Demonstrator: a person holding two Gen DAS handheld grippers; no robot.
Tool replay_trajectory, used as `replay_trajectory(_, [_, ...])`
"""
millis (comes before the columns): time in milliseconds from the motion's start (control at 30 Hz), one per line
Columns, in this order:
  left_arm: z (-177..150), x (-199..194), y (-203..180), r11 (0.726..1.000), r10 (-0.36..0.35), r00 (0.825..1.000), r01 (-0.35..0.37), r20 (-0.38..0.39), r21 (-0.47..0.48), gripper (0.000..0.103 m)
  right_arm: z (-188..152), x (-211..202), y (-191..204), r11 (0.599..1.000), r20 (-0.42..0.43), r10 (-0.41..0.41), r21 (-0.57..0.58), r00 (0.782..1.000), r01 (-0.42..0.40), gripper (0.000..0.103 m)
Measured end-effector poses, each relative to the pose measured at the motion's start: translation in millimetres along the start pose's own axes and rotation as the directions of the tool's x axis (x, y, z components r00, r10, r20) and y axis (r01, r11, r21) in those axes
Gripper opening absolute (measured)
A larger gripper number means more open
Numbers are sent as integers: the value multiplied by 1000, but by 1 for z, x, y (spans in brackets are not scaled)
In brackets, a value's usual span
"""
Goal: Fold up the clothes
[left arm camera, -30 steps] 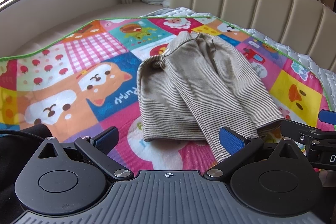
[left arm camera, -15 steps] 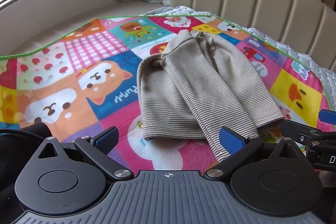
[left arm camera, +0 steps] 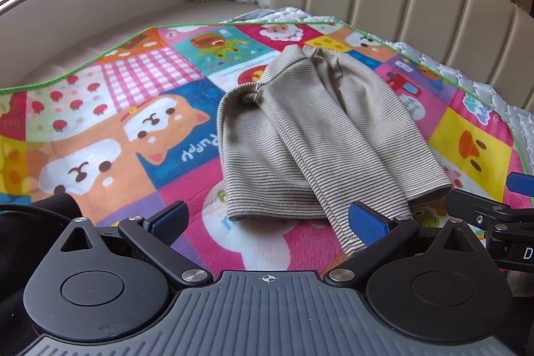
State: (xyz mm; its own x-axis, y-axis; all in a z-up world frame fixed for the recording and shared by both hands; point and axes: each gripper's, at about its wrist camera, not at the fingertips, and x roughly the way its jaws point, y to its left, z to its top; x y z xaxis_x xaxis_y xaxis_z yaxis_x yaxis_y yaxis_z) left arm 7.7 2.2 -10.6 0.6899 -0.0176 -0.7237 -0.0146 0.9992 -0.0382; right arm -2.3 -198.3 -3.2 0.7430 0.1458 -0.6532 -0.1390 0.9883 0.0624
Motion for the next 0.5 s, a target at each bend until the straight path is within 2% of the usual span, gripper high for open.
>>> replay_trajectory(500, [-1, 0, 0, 1000, 2, 1000, -2, -4, -1, 103, -1, -1, 1, 1000, 1, 1, -2, 1000, -1, 103])
